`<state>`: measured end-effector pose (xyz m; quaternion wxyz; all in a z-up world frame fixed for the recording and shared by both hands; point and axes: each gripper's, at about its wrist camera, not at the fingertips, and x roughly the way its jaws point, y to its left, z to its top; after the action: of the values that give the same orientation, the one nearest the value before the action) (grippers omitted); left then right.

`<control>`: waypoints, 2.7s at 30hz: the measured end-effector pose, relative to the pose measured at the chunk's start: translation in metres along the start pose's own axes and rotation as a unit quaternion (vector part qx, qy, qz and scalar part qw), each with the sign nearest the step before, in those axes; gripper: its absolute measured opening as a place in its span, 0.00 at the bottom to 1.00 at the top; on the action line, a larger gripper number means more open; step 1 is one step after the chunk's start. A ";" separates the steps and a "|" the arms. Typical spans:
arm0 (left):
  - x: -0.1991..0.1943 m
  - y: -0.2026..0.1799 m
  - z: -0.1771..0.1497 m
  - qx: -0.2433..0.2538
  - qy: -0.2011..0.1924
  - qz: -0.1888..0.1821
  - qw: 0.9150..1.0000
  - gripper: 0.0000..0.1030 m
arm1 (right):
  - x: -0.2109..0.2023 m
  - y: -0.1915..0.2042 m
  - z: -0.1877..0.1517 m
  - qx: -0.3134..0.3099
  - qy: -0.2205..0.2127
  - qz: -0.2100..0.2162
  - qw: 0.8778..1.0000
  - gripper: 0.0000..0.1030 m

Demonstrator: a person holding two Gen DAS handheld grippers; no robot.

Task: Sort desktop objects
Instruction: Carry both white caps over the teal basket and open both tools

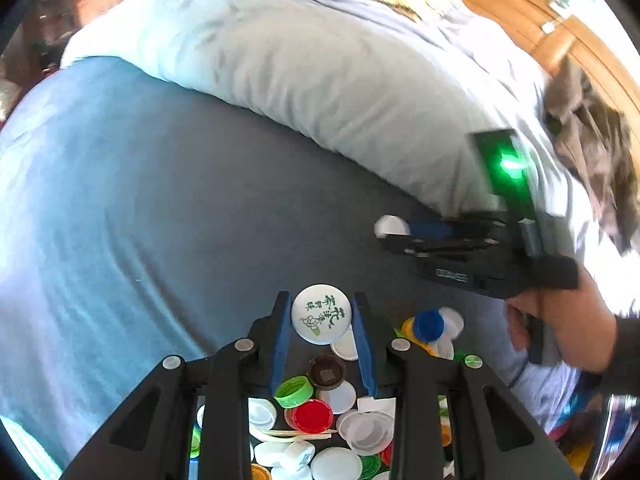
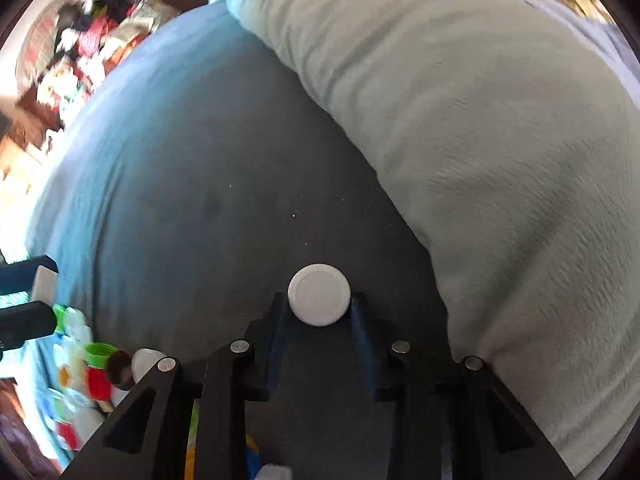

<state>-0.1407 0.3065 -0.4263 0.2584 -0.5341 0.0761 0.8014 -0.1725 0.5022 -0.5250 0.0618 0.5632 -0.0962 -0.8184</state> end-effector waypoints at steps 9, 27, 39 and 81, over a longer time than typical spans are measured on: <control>-0.169 -0.034 0.054 -0.030 -0.186 0.105 0.976 0.30 | -0.245 0.036 0.011 0.024 -0.218 -0.029 0.975 0.32; -0.422 -0.018 0.010 -0.094 -0.275 0.188 0.938 0.30 | -0.496 0.238 -0.003 -0.133 -0.379 0.022 0.916 0.33; -0.486 0.097 -0.120 -0.233 -0.205 0.245 0.919 0.30 | -0.469 0.378 -0.005 -0.228 -0.282 0.138 0.922 0.33; -0.449 0.309 -0.256 -0.322 -0.051 0.185 0.927 0.30 | -0.319 0.579 0.012 -0.310 -0.073 0.207 0.925 0.34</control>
<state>0.0477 -0.2092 -0.1787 -0.0769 -0.5232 -0.1021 0.8426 -0.0733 0.0059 -0.0992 0.3944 0.4225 0.0433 -0.8149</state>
